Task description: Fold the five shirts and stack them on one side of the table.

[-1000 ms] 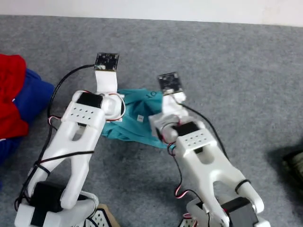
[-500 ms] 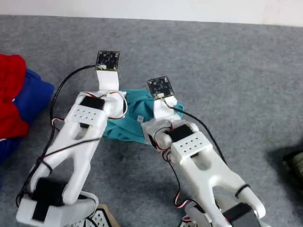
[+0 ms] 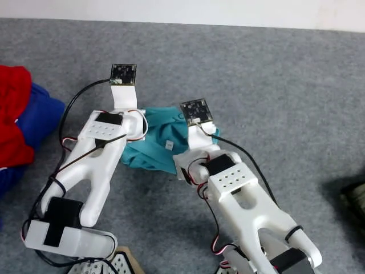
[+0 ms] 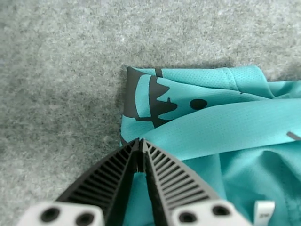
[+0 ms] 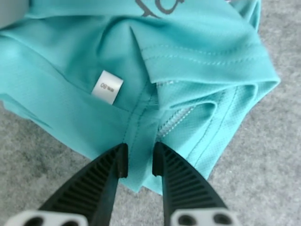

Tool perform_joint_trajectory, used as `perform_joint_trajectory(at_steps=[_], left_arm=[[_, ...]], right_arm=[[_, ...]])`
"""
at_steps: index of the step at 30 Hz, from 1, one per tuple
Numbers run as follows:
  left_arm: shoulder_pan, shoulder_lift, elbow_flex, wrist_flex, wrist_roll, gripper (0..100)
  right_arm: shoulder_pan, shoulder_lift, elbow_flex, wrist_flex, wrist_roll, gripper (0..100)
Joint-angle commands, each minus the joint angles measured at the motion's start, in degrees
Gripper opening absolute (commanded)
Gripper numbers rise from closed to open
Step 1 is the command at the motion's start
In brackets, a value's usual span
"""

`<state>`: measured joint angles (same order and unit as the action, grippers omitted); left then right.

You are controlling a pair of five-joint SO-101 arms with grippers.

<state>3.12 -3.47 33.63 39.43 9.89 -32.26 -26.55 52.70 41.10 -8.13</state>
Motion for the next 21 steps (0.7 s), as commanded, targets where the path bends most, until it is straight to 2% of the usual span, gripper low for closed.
perform_joint_trajectory(at_steps=[1,10,15,21], left_arm=[[-0.4,-0.1,-2.5,-1.0,-0.3,1],[-0.6,-0.1,-2.4,-1.0,-0.3,1],[-0.6,-0.1,-2.4,-1.1,-0.3,1],[-0.7,0.0,-2.0,-3.2,-0.4,1]], right_arm=[[0.5,-1.5,-0.4,0.6,-0.7,10.5],[0.7,-0.3,0.1,-3.5,-0.7,10.1],[0.9,3.3,-0.6,-3.3,-0.7,0.6],[1.1,1.8,-1.4,-0.3,-0.9,0.8]])
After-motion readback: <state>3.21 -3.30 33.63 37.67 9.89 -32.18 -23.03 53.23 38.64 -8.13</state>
